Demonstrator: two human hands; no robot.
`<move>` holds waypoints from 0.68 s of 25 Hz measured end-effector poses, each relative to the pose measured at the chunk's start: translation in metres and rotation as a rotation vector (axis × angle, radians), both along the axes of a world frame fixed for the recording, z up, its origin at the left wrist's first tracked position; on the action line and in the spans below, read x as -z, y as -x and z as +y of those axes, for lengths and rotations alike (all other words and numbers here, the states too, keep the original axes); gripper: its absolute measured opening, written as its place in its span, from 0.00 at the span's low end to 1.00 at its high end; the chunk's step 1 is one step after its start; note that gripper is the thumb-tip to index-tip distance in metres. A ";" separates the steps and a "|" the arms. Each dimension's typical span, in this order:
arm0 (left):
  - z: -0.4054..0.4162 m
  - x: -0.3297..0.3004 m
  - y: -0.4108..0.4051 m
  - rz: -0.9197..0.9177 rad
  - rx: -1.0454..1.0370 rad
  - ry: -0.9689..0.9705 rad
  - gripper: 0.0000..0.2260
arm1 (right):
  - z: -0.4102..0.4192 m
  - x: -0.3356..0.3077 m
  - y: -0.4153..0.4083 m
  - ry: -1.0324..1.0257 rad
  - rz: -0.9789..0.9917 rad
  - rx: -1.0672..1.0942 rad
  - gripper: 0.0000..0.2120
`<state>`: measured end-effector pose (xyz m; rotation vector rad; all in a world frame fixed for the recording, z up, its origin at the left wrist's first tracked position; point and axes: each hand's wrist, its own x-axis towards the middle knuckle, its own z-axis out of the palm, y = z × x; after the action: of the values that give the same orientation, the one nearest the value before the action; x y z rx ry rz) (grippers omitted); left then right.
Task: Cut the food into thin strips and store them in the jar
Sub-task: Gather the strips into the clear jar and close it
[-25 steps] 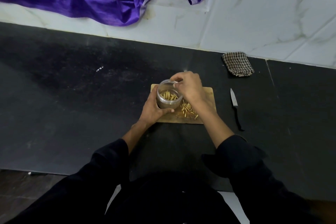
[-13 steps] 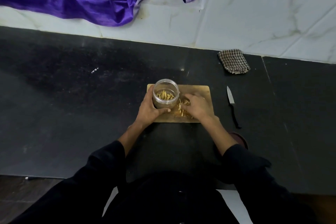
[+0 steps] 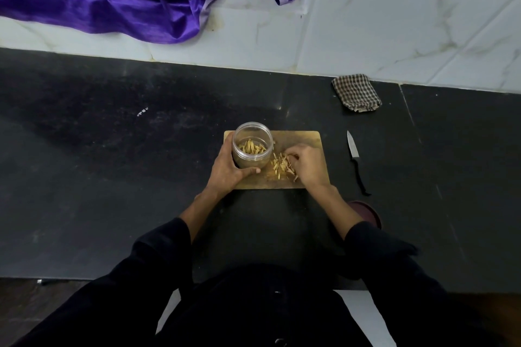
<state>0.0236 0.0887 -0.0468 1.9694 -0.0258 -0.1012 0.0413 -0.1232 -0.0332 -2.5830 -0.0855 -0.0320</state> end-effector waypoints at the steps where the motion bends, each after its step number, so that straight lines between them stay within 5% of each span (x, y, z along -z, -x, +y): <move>1: 0.000 0.000 0.000 -0.001 0.002 -0.001 0.46 | -0.003 -0.003 -0.002 -0.167 0.041 0.121 0.08; 5: 0.000 0.001 -0.001 -0.003 0.005 -0.006 0.44 | -0.006 -0.030 -0.003 -0.914 0.244 0.467 0.09; 8: 0.001 0.000 -0.001 -0.007 0.003 -0.005 0.43 | 0.002 -0.060 -0.008 -1.106 0.275 0.420 0.07; 12: 0.000 -0.003 0.001 -0.005 0.004 -0.001 0.42 | 0.035 -0.079 -0.017 -1.024 0.222 0.285 0.07; 17: 0.000 -0.007 0.002 -0.007 0.004 -0.006 0.41 | 0.065 -0.078 -0.014 -0.544 0.021 0.050 0.10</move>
<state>0.0216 0.0883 -0.0400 1.9754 -0.0342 -0.0977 0.0556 -0.0579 0.0447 -2.0408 -0.0023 -0.0406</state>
